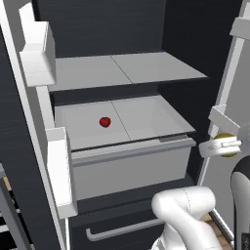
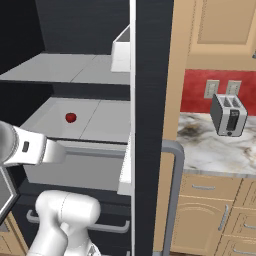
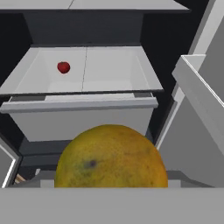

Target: Open the fridge, remove the orange, tomato, and steak, and place them on any counter.

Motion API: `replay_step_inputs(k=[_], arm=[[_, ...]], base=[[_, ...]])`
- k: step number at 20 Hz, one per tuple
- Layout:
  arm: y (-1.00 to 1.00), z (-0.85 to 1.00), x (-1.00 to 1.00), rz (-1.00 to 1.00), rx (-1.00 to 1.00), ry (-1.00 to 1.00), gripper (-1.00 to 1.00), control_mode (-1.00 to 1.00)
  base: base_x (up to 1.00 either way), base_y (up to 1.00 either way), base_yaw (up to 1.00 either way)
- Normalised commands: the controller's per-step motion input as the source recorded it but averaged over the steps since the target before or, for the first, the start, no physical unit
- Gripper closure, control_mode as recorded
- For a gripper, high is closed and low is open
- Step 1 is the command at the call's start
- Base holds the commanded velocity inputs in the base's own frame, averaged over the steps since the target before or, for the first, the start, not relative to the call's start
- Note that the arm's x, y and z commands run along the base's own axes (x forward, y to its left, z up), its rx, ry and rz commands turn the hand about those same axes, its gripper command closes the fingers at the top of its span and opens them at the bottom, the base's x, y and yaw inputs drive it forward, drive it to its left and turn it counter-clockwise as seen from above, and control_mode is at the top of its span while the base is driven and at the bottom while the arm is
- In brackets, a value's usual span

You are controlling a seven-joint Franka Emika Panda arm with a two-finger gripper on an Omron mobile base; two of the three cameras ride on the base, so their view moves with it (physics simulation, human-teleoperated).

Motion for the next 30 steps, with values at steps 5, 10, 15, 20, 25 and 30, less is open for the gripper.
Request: replay_step_inputs(k=[5, 10, 15, 20, 25, 30], arm=[[0.0, 0.0, 0.0, 0.0, -0.01, 0.0, 1.0, -1.0], [0.0, 0.0, 0.0, 0.0, -0.01, 0.01, 1.0, -1.0], [0.0, 0.0, 0.0, 0.0, 0.0, 0.0, 1.0, 1.0], [0.0, 0.0, 0.0, 0.0, 0.0, 0.0, 1.0, 1.0], [0.0, 0.0, 0.0, 0.0, 0.0, 0.0, 1.0, 1.0], [0.0, 0.0, 0.0, 0.0, 0.0, 0.0, 1.0, 1.0]], base=[[0.0, 0.0, 0.0], [0.0, 0.0, 0.0], [-0.59, 0.08, 0.0], [-0.98, 0.0, 0.0], [-0.77, 0.0, -0.01], [-0.47, -0.19, -0.01]])
